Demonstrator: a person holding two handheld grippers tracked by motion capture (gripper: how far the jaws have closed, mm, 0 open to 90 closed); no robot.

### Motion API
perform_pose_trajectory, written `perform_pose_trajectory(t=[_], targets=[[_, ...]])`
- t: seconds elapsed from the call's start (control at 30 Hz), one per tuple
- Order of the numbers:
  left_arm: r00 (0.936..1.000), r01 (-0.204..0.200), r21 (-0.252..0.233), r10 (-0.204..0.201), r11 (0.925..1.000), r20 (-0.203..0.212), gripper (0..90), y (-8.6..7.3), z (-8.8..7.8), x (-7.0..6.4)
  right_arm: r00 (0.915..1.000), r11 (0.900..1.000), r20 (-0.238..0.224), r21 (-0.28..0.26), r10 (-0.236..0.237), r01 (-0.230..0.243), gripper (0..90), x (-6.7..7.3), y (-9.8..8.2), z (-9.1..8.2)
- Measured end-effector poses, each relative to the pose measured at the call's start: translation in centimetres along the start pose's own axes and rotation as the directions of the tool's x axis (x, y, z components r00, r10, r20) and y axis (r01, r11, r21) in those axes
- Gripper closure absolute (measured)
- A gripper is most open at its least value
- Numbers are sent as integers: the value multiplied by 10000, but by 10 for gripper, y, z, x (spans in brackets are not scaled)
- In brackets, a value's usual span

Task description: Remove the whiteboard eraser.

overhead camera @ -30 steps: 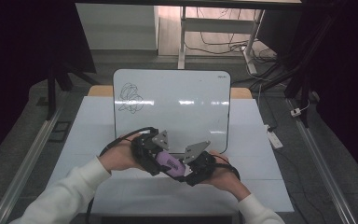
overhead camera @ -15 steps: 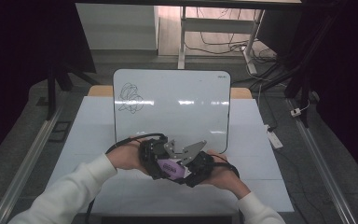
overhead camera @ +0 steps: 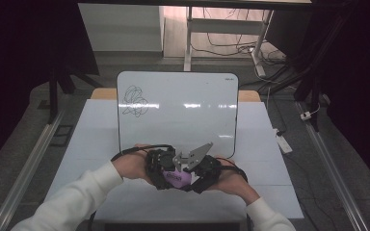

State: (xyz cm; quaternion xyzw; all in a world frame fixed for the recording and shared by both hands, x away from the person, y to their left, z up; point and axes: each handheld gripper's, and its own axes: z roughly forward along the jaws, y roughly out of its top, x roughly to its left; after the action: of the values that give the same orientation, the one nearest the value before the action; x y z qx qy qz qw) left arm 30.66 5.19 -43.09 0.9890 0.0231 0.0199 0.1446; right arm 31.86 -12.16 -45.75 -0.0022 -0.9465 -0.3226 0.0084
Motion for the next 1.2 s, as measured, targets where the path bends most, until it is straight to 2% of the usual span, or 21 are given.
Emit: perform_pose_trajectory(t=[0.13, 0.23, 0.33, 0.4, 0.47, 0.57, 0.63, 0.77, 0.8, 0.87, 0.93, 0.97, 1.0, 1.03, 1.07, 1.13, 1.2], targets=[[9997, 143, -311, -138, 9994, 177, 390, -7, -1, 0, 10000, 9999, -10, -149, -1, 1, 401, 1, 0, -2], [9994, 339, -606, -331, 9976, 133, 393, -11, 0, -2, 10000, 9996, 18, -296, -42, 42, 395, 2, -1, -1], [9983, 573, -908, -582, 9942, -72, 398, -18, 0, -3, 9996, 9987, 211, -480, 189, -178, 374, 1, -4, -1], [9958, 826, -1271, -868, 9884, -282, 402, -22, -1, -3, 9980, 9960, 347, -736, 535, -509, 342, -1, -6, -3], [9922, 1041, -1711, -1143, 9797, -507, 403, -28, -3, -3, 9940, 9891, 615, -1217, 903, -824, 303, -3, -7, -6], [9811, 1472, -2504, -1734, 9569, -860, 404, -37, -7, -4, 9845, 9721, 998, -2006, 1441, -1220, 255, -6, -11, -14], [9730, 1614, -3001, -2024, 9402, -1108, 404, -44, -9, -5, 9707, 9528, 1309, -2557, 2017, -1635, 251, -7, -15, -21], [9536, 1926, -3789, -2638, 9052, -1453, 404, -55, -8, -8, 9460, 9076, 1265, -3440, 2986, -2405, 261, -8, -30, -28], [9483, 1972, -3953, -2768, 8971, -1553, 404, -57, -8, -8, 9353, 8949, 1270, -3572, 3303, -2675, 265, -8, -34, -28], [9364, 2044, -4299, -3037, 8794, -1760, 404, -59, -5, -11, 9188, 8622, 930, -3925, 3837, -3203, 281, -8, -40, -28], [9261, 1990, -4493, -3171, 8709, -2044, 404, -59, -2, -14, 8980, 8340, 795, -4137, 4327, -3652, 296, -8, -44, -28], [9237, 1929, -4515, -3164, 8712, -2159, 403, -58, -1, -15, 8843, 8021, 351, -4389, 4656, -4049, 316, -9, -44, -28], [9230, 1875, -4589, -3156, 8685, -2201, 403, -57, 1, -17, 8843, 8021, 351, -4389, 4656, -4049, 316, -9, -44, -28], [9229, 1847, -4636, -3151, 8666, -2211, 403, -56, 3, -18, 8724, 7809, 160, -4540, 4886, -4290, 328, -10, -44, -28], [9186, 1837, -4743, -3220, 8610, -2289, 403, -55, 5, -20, 8618, 7579, -144, -4688, 5070, -4537, 341, -11, -44, -28], [9133, 1707, -4853, -3225, 8575, -2486, 403, -53, 8, -22, 8460, 7323, -480, -4763, 5309, -4866, 352, -12, -43, -28], [9045, 1529, -5067, -3268, 8485, -2742, 403, -51, 11, -25, 8342, 7087, -873, -4841, 5445, -5133, 375, -13, -43, -27]])
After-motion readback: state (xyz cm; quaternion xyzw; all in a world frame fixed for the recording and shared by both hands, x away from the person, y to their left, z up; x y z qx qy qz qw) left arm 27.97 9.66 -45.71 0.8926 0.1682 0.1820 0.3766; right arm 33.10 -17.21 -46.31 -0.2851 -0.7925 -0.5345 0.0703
